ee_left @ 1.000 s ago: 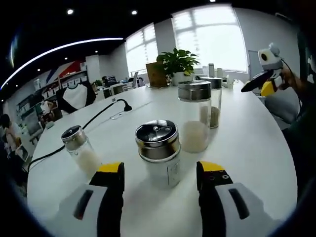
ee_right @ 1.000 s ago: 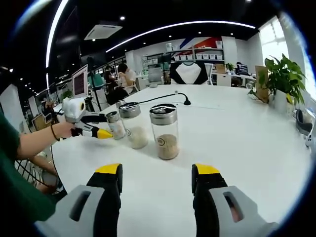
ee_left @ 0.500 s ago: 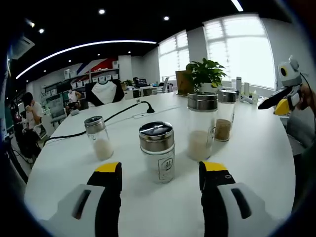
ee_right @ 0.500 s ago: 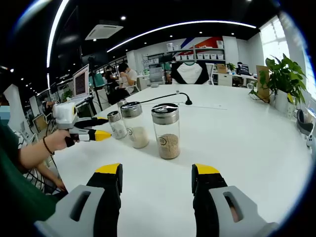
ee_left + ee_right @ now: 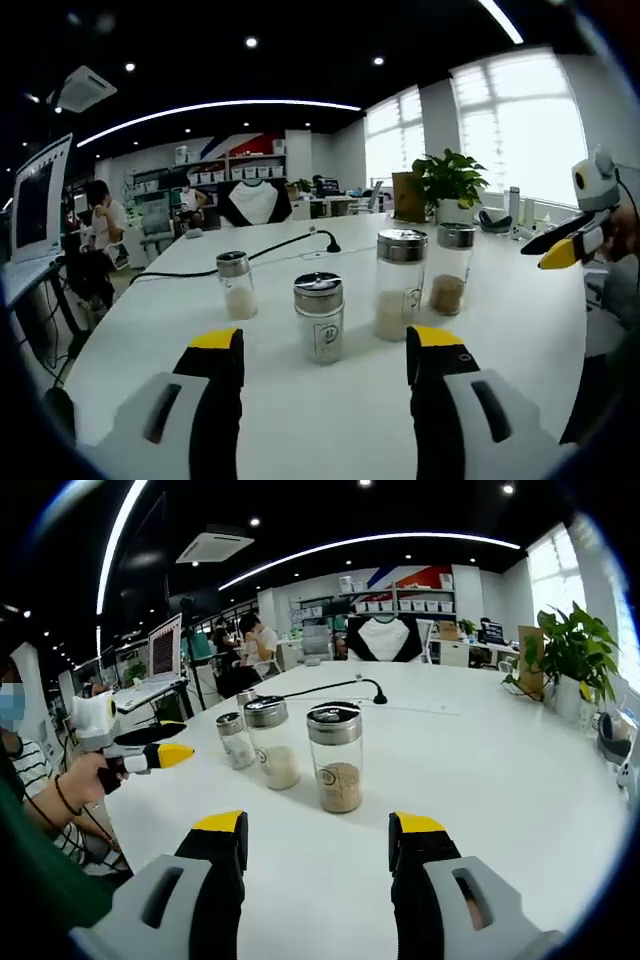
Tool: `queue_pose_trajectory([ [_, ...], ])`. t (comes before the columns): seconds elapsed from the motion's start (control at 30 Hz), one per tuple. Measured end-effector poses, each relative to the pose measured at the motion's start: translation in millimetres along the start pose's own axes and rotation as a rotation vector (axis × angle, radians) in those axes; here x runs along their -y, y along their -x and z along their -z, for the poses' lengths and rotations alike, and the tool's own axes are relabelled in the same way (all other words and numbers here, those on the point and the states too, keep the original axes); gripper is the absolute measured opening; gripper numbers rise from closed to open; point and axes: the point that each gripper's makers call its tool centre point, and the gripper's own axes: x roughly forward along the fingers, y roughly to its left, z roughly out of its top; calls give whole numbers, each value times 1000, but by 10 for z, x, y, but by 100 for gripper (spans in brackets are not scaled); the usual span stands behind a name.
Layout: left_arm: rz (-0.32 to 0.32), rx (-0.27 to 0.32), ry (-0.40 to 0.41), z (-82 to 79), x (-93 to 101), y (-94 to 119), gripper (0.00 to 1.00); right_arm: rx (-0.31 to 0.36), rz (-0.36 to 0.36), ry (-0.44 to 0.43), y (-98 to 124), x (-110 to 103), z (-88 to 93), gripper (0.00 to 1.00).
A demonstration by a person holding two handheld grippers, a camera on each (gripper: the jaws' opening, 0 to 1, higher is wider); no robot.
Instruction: Rotate the seasoning bottle until the label or dispensing opening points toward the visible target arrow and the bottle remains upright within the marked orientation range
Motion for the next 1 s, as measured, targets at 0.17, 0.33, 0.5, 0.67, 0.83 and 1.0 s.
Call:
queue_pose_trajectory([
  [0.17, -16, 29, 29, -41, 90, 162, 72, -12, -9, 13, -26, -20, 13, 57],
  [0.33, -11, 49, 24, -103, 185, 242, 73, 0, -8, 4, -32, -23, -16, 57],
  [0.5, -16, 61, 41, -165, 185, 266, 73, -5, -11, 5, -28, -30, -7, 56],
  [0.67, -40, 76, 39, -192, 104, 262, 73, -6, -6, 3, -22, -13, -7, 56],
  [0.83, -48, 88, 51, -234, 49, 268, 73, -10, -11, 0, -30, -29, 4, 56],
  [1.0, -56, 89, 64, -245, -26, 261, 73, -15, -16, -3, -37, -47, 20, 56],
])
